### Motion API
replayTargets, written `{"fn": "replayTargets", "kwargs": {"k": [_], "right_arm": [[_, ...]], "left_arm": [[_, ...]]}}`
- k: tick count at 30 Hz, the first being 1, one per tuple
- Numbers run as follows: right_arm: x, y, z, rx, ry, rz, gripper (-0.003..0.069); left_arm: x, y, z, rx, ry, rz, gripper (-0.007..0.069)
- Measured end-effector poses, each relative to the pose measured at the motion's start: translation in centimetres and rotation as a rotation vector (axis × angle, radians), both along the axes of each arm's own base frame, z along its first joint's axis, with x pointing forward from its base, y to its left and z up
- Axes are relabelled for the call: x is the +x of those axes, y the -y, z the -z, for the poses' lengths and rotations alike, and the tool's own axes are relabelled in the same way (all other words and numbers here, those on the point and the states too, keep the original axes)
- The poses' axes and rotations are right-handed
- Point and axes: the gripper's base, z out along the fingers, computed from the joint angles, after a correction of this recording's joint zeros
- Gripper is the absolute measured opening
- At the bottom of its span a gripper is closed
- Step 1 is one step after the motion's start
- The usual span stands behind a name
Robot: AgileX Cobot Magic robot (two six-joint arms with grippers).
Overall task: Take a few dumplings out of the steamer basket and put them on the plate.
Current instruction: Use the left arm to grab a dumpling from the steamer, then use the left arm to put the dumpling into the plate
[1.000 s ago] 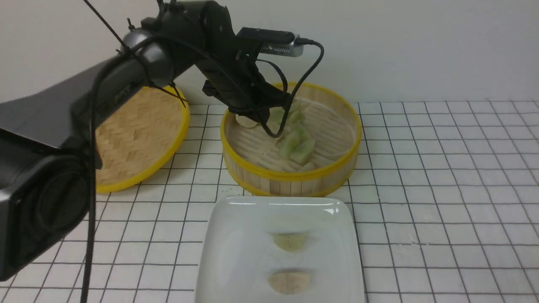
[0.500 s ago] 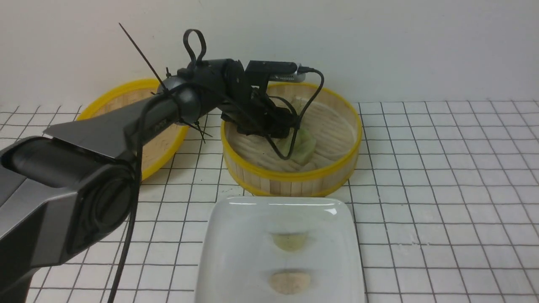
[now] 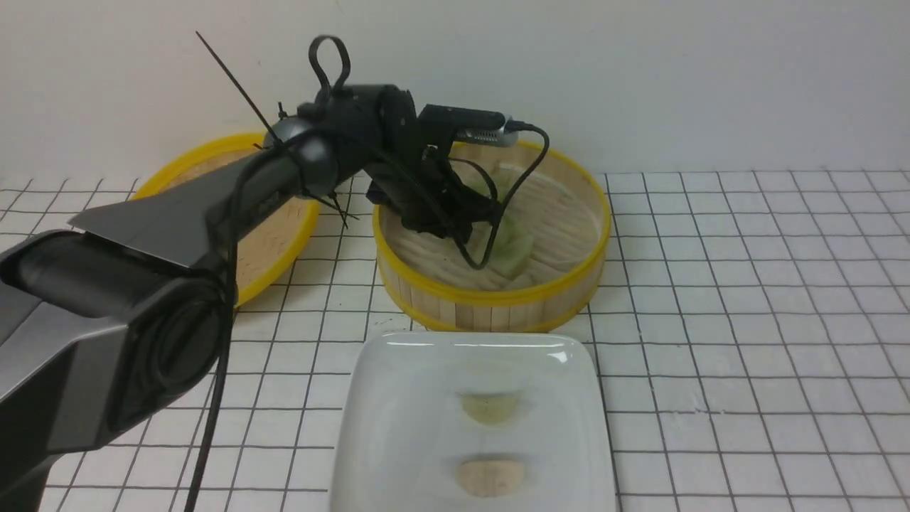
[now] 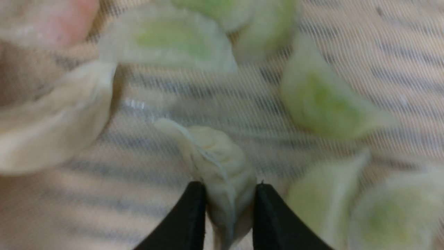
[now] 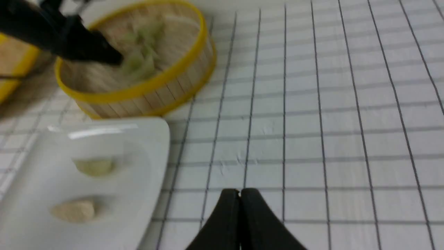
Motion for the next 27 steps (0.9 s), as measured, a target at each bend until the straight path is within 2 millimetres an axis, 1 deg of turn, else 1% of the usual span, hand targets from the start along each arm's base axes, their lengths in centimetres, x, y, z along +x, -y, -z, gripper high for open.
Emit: {"fn": "replayTargets", "kwargs": {"k": [3,4,5,6,7,9,10,11,12,14,15,16,17,18,19,21,23,24,25,26,27], "right_arm": [[1.3,0.1,-0.5,-0.017,-0.12,-0.009,-0.0011],[1.8,0.1,-0.6,-0.019,-0.158,-0.013,-0.0011],[2.5,0.0,-0.8,-0.018,-0.198,-0.018,-0.0011],[3.1,0.0,-0.9,-0.013,-0.223,-0.021,-0.0011],[3.4,0.0,-0.9,-0.01,-0.232,-0.022,-0.0011],[4.1,-0.2,-0.8,0.01,-0.255,-0.028,-0.0011],[4.3,-0.2,-0.8,0.017,-0.259,-0.029,-0.0011],[4.6,-0.3,-0.7,0.027,-0.266,-0.029,-0.0011],[4.9,-0.3,-0.7,0.036,-0.268,-0.029,-0.0011],[5.2,-0.4,-0.7,0.047,-0.257,-0.027,-0.0011],[5.4,-0.4,-0.7,0.05,-0.248,-0.024,-0.0011],[5.4,-0.4,-0.7,0.05,-0.247,-0.024,-0.0011],[5.6,-0.4,-0.8,0.051,-0.23,-0.019,-0.0011],[5.7,-0.3,-0.8,0.051,-0.221,-0.018,-0.0011],[5.8,-0.3,-0.8,0.05,-0.217,-0.018,-0.0011],[6.1,-0.3,-0.7,0.05,-0.222,-0.019,-0.0011],[6.6,-0.4,-0.5,0.048,-0.239,-0.026,-0.0011],[6.8,-0.4,-0.3,0.05,-0.249,-0.03,-0.0011],[7.2,-0.5,-0.1,0.052,-0.262,-0.039,-0.0011],[7.3,-0.5,0.0,0.053,-0.267,-0.043,-0.0011],[8.0,-0.6,0.4,0.052,-0.29,-0.064,-0.0011]], "left_arm": [[-0.9,-0.7,-3.4,0.056,-0.007,0.026,0.0152],[-1.3,-1.0,-5.0,0.074,0.001,0.032,0.0152],[-2.3,-1.5,-7.2,0.105,-0.024,0.044,0.0152],[-2.8,-1.7,-8.8,0.103,-0.006,0.045,0.0152],[-3.2,-1.9,-9.6,0.103,-0.007,0.047,0.0152],[-4.6,-2.4,-12.5,0.086,0.022,0.048,0.0152],[-5.0,-2.5,-12.8,0.084,0.02,0.049,0.0152],[-6.4,-3.0,-14.6,0.066,0.033,0.05,0.0152],[-7.7,-3.4,-15.6,0.053,0.028,0.052,0.0152],[-10.2,-4.1,-16.4,0.033,-0.004,0.057,0.0152],[-11.4,-4.5,-16.5,0.026,-0.029,0.06,0.0152],[-11.6,-4.5,-16.5,0.02,-0.036,0.062,0.0152],[-13.2,-4.8,-16.0,0.003,-0.087,0.067,0.0152],[-14.3,-5.0,-15.2,-0.014,-0.14,0.073,0.0152],[-14.9,-5.0,-14.4,-0.019,-0.177,0.079,0.0152],[-16.0,-4.7,-12.0,-0.035,-0.28,0.103,0.0152],[-16.8,-4.3,-9.3,-0.015,-0.369,0.14,0.0152],[-17.0,-4.1,-8.5,-0.002,-0.39,0.155,0.0152],[-17.2,-3.8,-7.3,0.017,-0.42,0.175,0.0152],[-17.3,-3.7,-6.6,0.028,-0.434,0.185,0.0152],[-17.4,-3.1,-5.0,0.056,-0.46,0.207,0.0152]]}}
